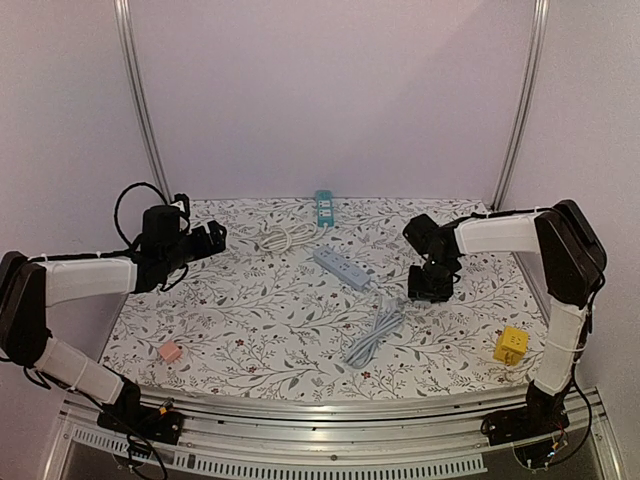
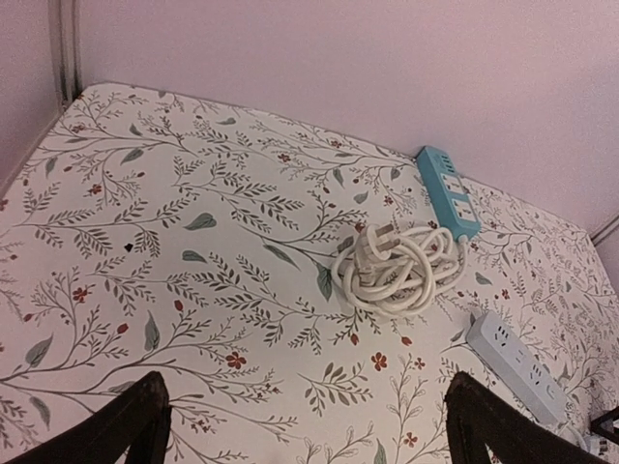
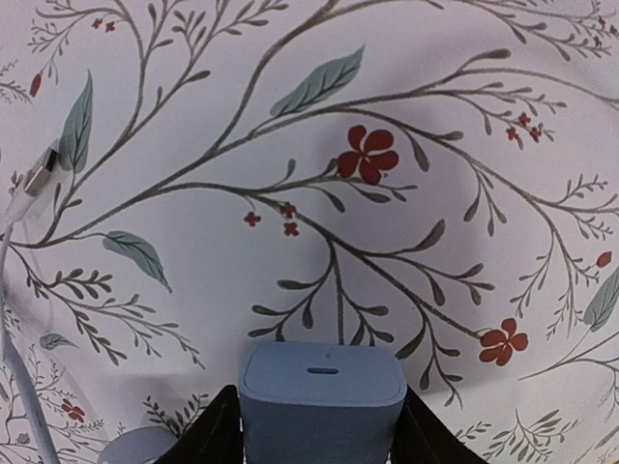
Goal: Insert the plug
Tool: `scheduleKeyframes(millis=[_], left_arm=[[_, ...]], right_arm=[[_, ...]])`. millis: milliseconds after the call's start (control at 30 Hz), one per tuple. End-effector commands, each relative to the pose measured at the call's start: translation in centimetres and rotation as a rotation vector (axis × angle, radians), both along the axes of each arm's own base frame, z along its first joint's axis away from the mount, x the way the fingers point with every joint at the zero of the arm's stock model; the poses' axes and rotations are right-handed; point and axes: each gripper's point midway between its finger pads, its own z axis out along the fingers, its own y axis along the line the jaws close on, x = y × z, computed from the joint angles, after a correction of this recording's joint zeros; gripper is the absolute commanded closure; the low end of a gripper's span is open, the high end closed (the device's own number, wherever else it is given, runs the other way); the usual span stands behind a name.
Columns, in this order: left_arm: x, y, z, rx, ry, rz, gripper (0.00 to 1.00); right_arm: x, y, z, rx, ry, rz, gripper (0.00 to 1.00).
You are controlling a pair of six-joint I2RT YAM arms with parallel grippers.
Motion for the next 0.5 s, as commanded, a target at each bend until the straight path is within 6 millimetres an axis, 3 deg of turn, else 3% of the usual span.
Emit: scheduleKeyframes(millis=[0, 200, 467], left_arm=[[0.34, -0.05, 0.25, 0.008, 0.002, -0.001, 0.01], [0.3, -0.09, 0.38, 0.004, 0.0, -0.003, 0.01], [0.18, -0.07, 0.59, -0.001, -0.005, -0.004, 0.01]], right_arm=[[-1.0, -0.53, -0.93, -0.036, 0.043, -0.005, 0.44], [-1.51, -0.73, -0.2, -0.044, 0.038, -0.022, 0.38], [-1.75, -0.51, -0.46, -0.047, 0.042, -0.035, 0.47]])
